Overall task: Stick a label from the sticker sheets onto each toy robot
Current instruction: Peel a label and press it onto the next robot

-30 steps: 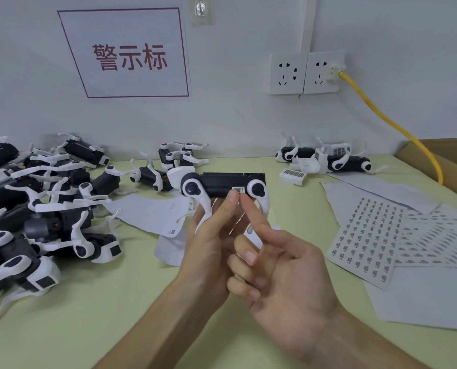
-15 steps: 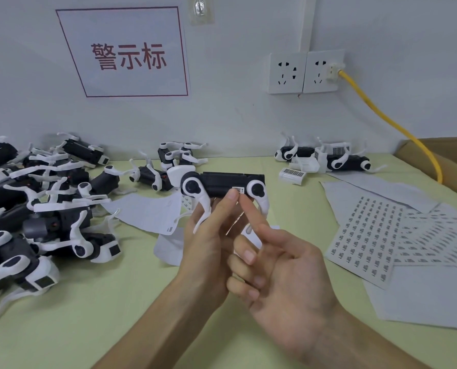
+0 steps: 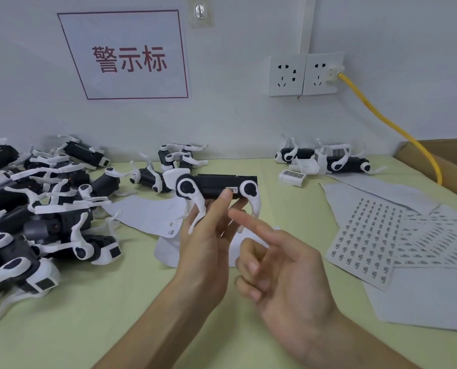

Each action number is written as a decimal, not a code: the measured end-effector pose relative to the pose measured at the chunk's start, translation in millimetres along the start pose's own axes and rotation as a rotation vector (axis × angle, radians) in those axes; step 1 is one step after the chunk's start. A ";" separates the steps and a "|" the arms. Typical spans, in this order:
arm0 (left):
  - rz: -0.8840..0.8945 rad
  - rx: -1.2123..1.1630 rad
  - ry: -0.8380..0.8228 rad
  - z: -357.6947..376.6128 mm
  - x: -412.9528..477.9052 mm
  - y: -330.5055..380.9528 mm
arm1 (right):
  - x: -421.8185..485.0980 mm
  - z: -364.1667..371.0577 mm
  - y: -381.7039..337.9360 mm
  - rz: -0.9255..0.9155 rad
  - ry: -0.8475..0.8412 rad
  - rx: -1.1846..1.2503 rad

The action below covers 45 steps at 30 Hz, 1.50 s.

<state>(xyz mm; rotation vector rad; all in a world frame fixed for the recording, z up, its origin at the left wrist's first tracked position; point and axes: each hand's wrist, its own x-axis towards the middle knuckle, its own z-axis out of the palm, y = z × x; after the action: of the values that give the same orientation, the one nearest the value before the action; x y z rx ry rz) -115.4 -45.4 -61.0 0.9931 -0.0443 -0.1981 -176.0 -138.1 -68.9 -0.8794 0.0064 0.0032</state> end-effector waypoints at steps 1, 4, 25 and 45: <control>0.036 -0.040 0.005 0.7 1.1 -0.8 | -0.2 0.2 -1.2 -0.097 0.057 -0.124; 0.107 -0.062 -0.050 -0.1 4.4 -4.9 | 1.3 -0.6 -10.3 -0.495 0.225 -0.487; 0.195 0.038 -0.189 5.4 -10.8 -18.4 | 18.9 -16.6 -16.1 -0.881 0.426 -0.907; 0.159 0.031 -0.130 5.6 -9.4 -20.1 | 17.3 -16.6 -11.5 -0.924 0.443 -0.975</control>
<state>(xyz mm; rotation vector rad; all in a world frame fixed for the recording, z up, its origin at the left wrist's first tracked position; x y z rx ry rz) -128.2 -58.9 -74.2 1.0022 -0.2448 -0.1164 -158.7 -158.2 -70.7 -1.7689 0.0124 -1.1330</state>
